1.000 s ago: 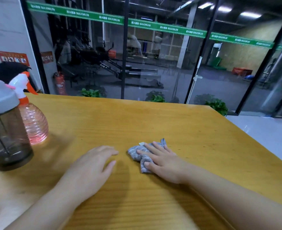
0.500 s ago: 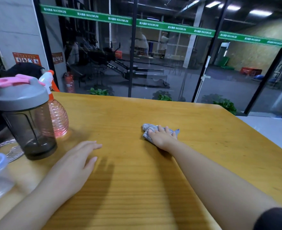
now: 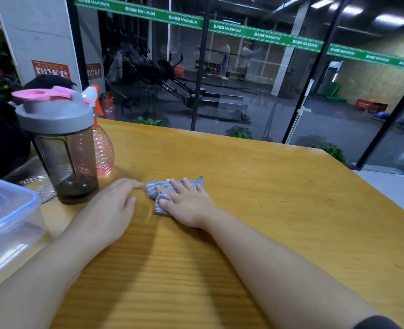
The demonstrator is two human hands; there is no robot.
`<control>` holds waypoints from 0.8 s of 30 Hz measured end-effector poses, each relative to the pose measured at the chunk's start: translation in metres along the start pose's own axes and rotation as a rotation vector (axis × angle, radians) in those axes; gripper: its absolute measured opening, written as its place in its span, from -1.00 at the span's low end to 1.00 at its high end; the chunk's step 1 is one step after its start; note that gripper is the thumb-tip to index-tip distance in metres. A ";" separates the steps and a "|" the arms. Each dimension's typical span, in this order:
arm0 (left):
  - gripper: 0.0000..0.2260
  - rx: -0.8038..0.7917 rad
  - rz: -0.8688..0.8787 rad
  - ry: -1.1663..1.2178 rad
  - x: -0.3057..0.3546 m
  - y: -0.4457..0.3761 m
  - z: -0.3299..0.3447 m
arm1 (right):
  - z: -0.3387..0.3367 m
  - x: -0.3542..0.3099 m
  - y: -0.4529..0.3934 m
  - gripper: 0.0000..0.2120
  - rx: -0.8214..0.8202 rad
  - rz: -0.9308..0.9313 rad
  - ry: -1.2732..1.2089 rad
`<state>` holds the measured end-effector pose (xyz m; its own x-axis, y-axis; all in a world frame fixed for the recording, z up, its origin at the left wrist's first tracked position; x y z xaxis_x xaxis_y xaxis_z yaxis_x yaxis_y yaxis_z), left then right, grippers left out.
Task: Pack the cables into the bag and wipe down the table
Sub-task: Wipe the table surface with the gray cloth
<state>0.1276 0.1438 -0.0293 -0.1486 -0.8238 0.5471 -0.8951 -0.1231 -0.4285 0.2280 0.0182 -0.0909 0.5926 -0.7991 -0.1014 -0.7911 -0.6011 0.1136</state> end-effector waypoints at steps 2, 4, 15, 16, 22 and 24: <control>-0.70 -0.004 -0.001 -0.013 -0.001 -0.001 0.000 | 0.001 -0.011 0.011 -0.52 0.003 -0.036 0.014; -0.70 0.002 -0.006 -0.018 -0.001 -0.002 -0.001 | 0.001 -0.023 0.022 -0.52 0.001 -0.063 0.026; -0.72 0.019 -0.001 0.011 0.009 -0.001 -0.001 | 0.007 -0.076 0.100 -0.52 -0.034 -0.200 0.038; -0.72 0.012 0.004 0.012 0.011 0.000 0.000 | 0.008 -0.078 0.108 -0.52 -0.038 -0.210 0.040; -0.74 -0.037 0.097 0.034 0.030 0.006 0.013 | 0.011 -0.061 0.151 -0.52 -0.033 -0.182 0.018; -0.75 -0.035 0.141 0.064 0.039 0.008 0.015 | 0.012 -0.044 0.164 -0.52 -0.035 -0.130 0.019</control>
<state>0.1205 0.1027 -0.0222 -0.2994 -0.7947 0.5281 -0.8772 0.0115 -0.4801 0.0703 -0.0447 -0.0796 0.6927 -0.7144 -0.0987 -0.7019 -0.6993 0.1353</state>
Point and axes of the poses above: each hand's wrist, its own y-axis away from the middle knuckle, its own z-axis out of the palm, x = y × z, the point moved 7 cm from there along -y, towards the middle knuckle, and after that the axes turned 6 degrees about y, right-handed, at the moved point
